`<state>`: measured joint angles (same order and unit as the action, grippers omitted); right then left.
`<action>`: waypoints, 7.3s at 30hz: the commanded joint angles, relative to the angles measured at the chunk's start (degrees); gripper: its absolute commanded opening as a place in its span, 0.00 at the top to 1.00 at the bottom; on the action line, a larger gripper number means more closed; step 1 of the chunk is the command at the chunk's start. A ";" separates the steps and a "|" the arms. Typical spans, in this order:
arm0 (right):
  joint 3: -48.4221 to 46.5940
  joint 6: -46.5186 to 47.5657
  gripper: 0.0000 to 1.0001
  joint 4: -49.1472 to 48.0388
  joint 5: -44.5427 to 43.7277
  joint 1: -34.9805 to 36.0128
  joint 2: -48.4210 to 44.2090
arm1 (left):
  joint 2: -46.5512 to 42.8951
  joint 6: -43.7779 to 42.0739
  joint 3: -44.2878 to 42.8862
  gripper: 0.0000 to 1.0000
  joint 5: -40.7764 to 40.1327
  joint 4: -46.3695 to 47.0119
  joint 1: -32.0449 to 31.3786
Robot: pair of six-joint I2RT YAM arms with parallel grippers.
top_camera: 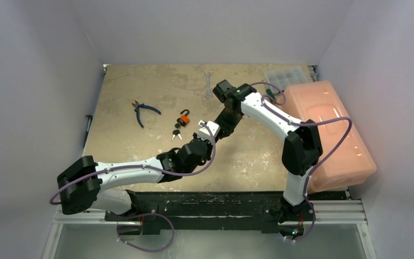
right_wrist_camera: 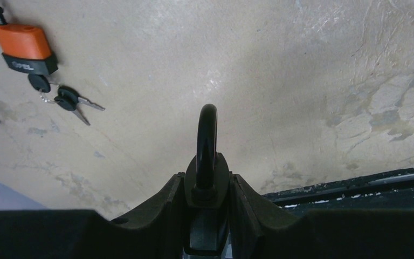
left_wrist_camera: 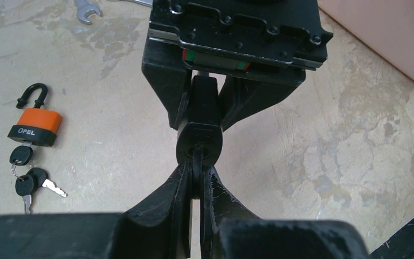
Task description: Unlock with the key
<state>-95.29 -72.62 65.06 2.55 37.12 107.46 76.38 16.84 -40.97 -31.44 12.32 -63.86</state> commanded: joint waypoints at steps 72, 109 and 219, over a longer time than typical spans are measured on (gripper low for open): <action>30.67 11.89 1.00 -53.00 1.82 4.53 -49.40 | -11.77 18.61 -7.59 0.92 5.94 8.67 4.79; 35.73 15.56 0.50 -59.49 1.44 4.40 -48.02 | -14.40 6.09 -1.82 1.00 22.20 18.02 4.79; 27.41 28.12 1.00 -65.75 14.51 4.45 -54.65 | -21.78 15.07 -12.38 0.41 36.02 -0.48 4.79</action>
<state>-66.30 -45.10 7.18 15.07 41.58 53.78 55.07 32.34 -49.84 4.71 9.39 -59.16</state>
